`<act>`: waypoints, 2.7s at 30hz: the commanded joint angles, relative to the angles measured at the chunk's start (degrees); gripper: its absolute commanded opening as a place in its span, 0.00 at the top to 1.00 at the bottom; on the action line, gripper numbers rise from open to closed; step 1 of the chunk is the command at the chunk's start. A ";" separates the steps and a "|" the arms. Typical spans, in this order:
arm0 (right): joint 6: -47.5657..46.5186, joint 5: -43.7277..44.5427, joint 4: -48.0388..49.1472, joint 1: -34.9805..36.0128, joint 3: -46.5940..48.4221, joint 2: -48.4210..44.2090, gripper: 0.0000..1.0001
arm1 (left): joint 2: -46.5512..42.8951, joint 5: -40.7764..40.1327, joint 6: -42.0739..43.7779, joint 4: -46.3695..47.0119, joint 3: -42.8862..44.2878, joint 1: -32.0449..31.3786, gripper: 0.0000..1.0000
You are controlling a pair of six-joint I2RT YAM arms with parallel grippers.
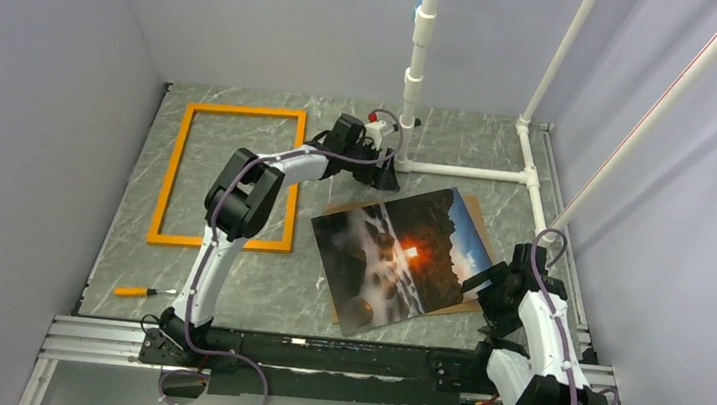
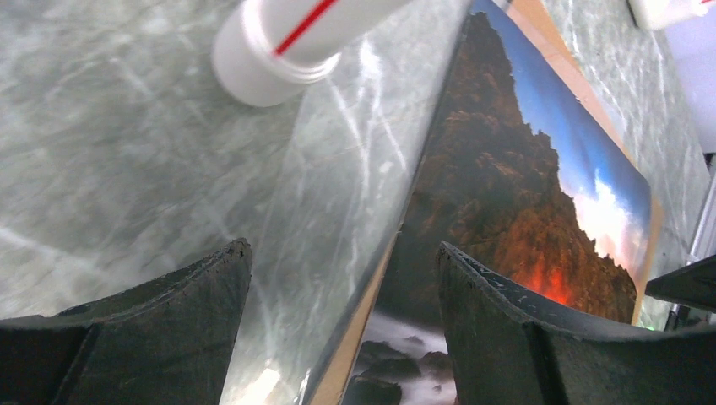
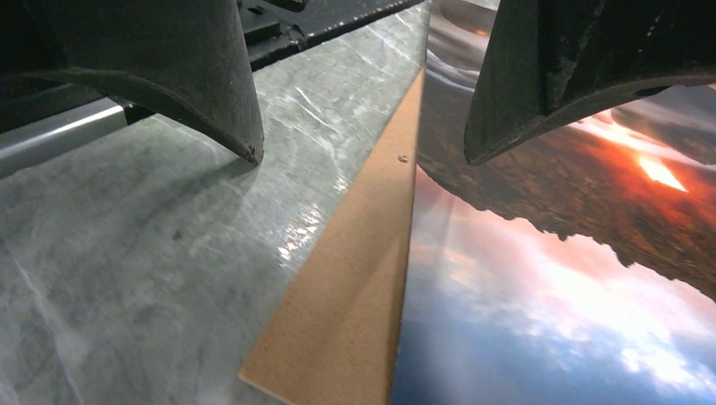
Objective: Take the photo out of the frame
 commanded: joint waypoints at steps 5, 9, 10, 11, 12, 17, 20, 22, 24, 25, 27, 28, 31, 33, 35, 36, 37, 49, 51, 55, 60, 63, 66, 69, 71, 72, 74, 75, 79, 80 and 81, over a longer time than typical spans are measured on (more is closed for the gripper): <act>-0.23 -6.65 4.26 0.17 -4.84 -2.58 0.09 | 2.51 6.10 -0.46 1.28 3.17 -2.74 0.18; 0.96 -9.91 8.67 0.40 -7.27 -2.83 0.09 | 4.21 8.21 -0.70 -1.15 5.01 -3.79 0.18; 1.29 -10.90 9.69 0.53 -7.69 -2.74 0.09 | 4.48 8.64 -0.65 -1.35 5.27 -4.12 0.18; 1.52 -11.79 10.88 0.67 -8.14 -2.58 0.09 | 4.74 9.54 -0.68 -1.50 5.59 -4.47 0.18; 1.84 -12.23 11.52 0.79 -8.44 -2.48 0.09 | 5.07 10.27 -0.89 -1.53 5.92 -4.85 0.18; 3.97 -14.35 14.35 1.65 -9.19 -3.22 0.09 | 7.22 13.00 -2.88 -2.04 8.65 -6.54 0.18; 4.50 -13.93 13.83 2.37 -8.88 -3.92 0.09 | 8.12 14.10 -3.05 -3.33 10.41 -7.83 0.18; 4.44 -13.07 12.61 2.47 -8.80 -4.61 0.09 | 8.55 14.74 -3.03 -3.93 11.27 -8.44 0.18; 4.55 -11.91 11.12 2.52 -9.00 -5.64 0.09 | 8.32 14.81 -3.59 -3.43 10.94 -8.48 0.18; 4.54 -11.55 10.48 2.62 -9.13 -5.96 0.09 | 8.10 14.45 -3.56 -3.84 10.91 -8.44 0.18; 4.18 -10.36 8.76 2.56 -8.94 -5.99 0.09 | 7.65 13.06 -2.26 -6.48 12.06 -8.21 0.17; 3.79 -9.91 7.97 2.55 -8.74 -5.92 0.09 | 7.10 12.25 -1.42 -8.24 12.59 -8.09 0.16; 2.45 -8.16 6.03 2.60 -7.70 -5.43 0.09 | 3.50 9.77 -1.09 -9.97 10.61 -6.97 0.13; 1.55 -6.50 4.69 2.54 -6.73 -5.59 0.09 | 0.44 6.74 -1.92 -12.19 9.43 -5.82 0.11; 1.02 -4.65 3.22 2.55 -5.46 -6.09 0.09 | -1.87 4.24 -2.41 -16.06 9.91 -4.53 0.10; 0.82 -3.91 2.44 2.59 -4.62 -6.43 0.08 | -3.10 3.70 -2.53 -17.41 9.90 -3.85 0.09; 0.61 -3.29 1.71 2.53 -3.60 -6.77 0.08 | -4.67 3.54 -2.47 -18.44 9.59 -3.35 0.09; -6.11 5.52 6.46 2.51 13.33 -2.46 0.06 | -28.31 -10.28 -7.34 -26.64 -7.04 0.47 0.06; -9.96 6.73 12.23 2.46 16.63 1.42 0.06 | -35.23 -11.12 -10.05 -22.16 -16.24 0.44 0.06; -17.87 8.06 21.34 2.88 23.86 12.48 0.04 | -48.41 -11.74 -14.07 -16.82 -33.05 0.19 0.05; -26.84 11.19 25.98 6.08 31.36 26.04 0.01 | -59.94 -15.04 -15.80 -13.65 -48.61 -3.39 0.03; -30.22 10.75 27.68 7.67 33.26 31.65 0.01 | -62.13 -17.24 -18.34 -9.63 -55.81 -5.56 0.03; -33.34 10.49 29.48 8.71 32.90 35.28 0.01 | -61.76 -18.26 -20.54 -4.04 -60.95 -7.16 0.04; -34.70 7.99 30.60 8.57 32.23 38.33 0.01 | -60.38 -19.41 -21.10 0.34 -64.09 -8.24 0.04; -34.64 7.23 30.34 8.57 32.41 40.39 0.01 | -58.97 -20.14 -21.76 4.46 -65.41 -8.68 0.04; -34.69 6.73 30.39 8.62 32.49 41.35 0.01 | -58.20 -19.93 -22.10 5.76 -65.83 -8.77 0.04; -34.46 6.88 30.47 8.54 32.21 42.26 0.01 | -56.44 -20.04 -22.82 6.88 -65.94 -9.08 0.04; -34.33 7.32 30.59 8.58 31.98 42.36 0.01 | -55.59 -20.22 -23.16 7.32 -65.94 -9.21 0.04; -33.71 8.23 29.65 8.13 32.13 44.46 0.01 | -51.67 -20.43 -24.13 8.42 -65.05 -9.34 0.04; -33.72 8.57 29.78 8.19 31.89 44.81 0.01 | -50.60 -20.46 -24.23 8.31 -64.60 -9.43 0.04; -33.74 8.90 29.88 8.03 31.58 45.12 0.01 | -49.76 -20.58 -24.25 8.18 -64.15 -9.36 0.04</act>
